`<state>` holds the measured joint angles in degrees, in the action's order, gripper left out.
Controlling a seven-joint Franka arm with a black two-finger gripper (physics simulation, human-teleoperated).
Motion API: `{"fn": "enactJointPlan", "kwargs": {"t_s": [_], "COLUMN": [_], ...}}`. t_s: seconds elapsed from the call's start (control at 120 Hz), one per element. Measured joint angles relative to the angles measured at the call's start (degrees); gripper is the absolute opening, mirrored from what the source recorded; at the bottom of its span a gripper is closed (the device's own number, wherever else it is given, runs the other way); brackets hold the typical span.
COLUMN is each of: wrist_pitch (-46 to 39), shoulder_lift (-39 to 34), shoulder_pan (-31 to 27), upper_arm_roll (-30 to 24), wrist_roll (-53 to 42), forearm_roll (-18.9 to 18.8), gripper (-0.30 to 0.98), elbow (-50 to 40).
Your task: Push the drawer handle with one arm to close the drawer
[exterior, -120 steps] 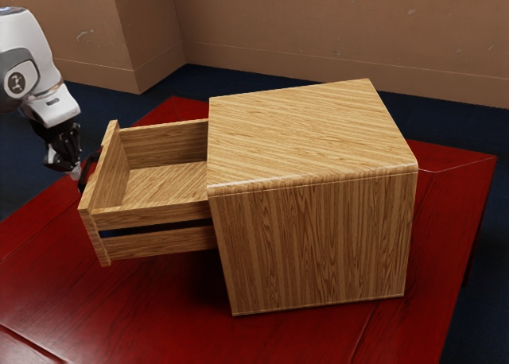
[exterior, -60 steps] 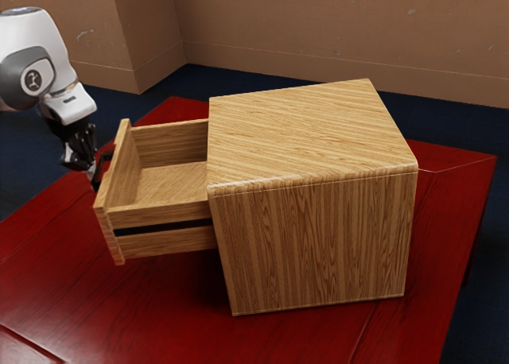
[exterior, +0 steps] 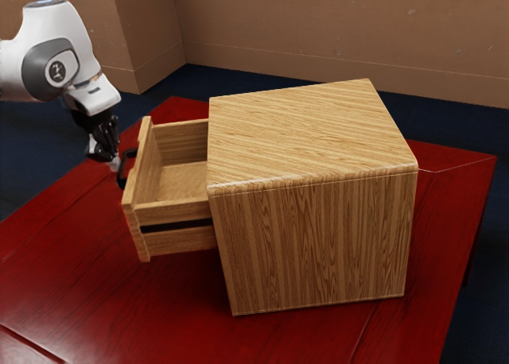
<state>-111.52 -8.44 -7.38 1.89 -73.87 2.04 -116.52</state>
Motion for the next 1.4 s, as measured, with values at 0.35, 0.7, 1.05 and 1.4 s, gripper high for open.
{"fn": "enactJointPlan", "kwargs": {"t_s": [0.35, 0.7, 1.05, 1.4], "wrist_pitch": [0.0, 0.0, -0.1, -0.1], "shoulder_lift": [4.6, 7.4, 8.1, 8.2], "shoulder_pan": [0.4, -2.1, -4.0, -5.0], "upper_arm_roll": [-3.2, -6.9, -10.0, -11.0], "wrist_roll": [3.9, 7.4, 10.3, 12.6], "forearm_roll": [0.1, 0.1, 1.4, 2.5], "gripper": [-0.10, -0.10, -0.10, -0.10], "elbow": [4.3, 7.3, 8.5, 8.8]}}
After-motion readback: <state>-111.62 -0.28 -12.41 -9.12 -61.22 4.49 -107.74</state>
